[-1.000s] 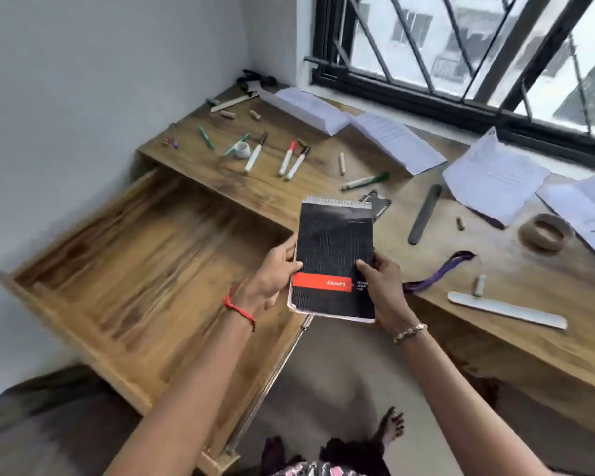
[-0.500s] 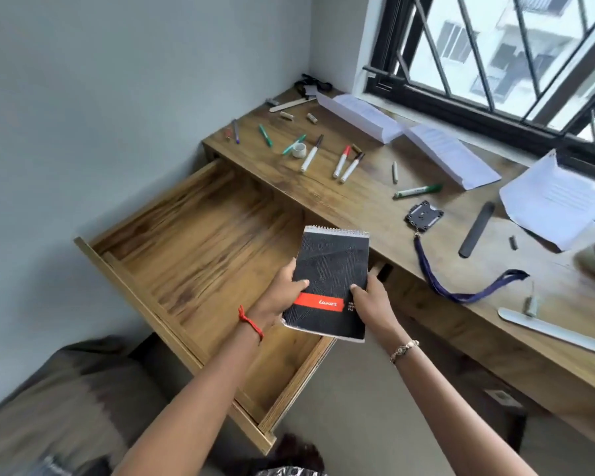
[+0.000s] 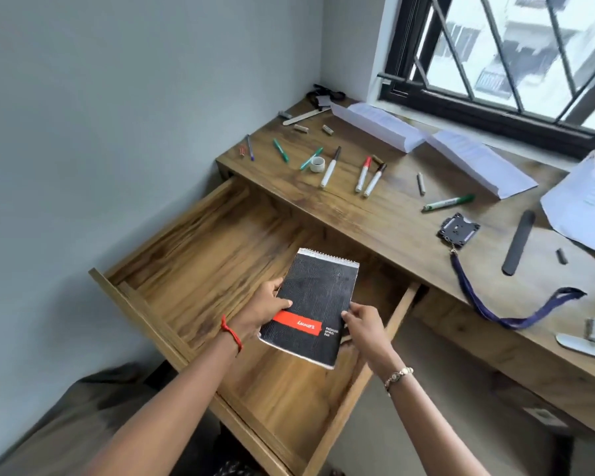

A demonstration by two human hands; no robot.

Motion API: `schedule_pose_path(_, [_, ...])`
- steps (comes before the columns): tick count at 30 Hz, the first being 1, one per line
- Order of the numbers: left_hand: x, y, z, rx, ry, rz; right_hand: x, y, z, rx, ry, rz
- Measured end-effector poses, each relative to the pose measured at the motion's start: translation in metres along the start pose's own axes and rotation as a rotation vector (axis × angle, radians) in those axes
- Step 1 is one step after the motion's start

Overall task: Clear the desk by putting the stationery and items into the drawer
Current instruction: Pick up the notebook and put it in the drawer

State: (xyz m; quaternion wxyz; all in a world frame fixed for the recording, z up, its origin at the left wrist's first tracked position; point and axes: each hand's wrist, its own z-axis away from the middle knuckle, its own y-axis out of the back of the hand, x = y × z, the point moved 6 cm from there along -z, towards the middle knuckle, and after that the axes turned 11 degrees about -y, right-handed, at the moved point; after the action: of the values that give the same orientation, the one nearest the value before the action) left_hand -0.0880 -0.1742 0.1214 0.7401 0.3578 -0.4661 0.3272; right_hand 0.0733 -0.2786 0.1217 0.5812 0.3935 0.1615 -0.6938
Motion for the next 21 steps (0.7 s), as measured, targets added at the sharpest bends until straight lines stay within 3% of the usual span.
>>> schedule_pose_path(11, [-0.041,0.117,-0.118,-0.211,-0.008,-0.147,-0.049,-0.125,-0.077,0.098,-0.14,-0.15])
schedule_pose_path(21, [-0.052,0.208,-0.214,-0.285,-0.046,-0.507,-0.118,-0.207,-0.168,0.136,-0.188,-0.152])
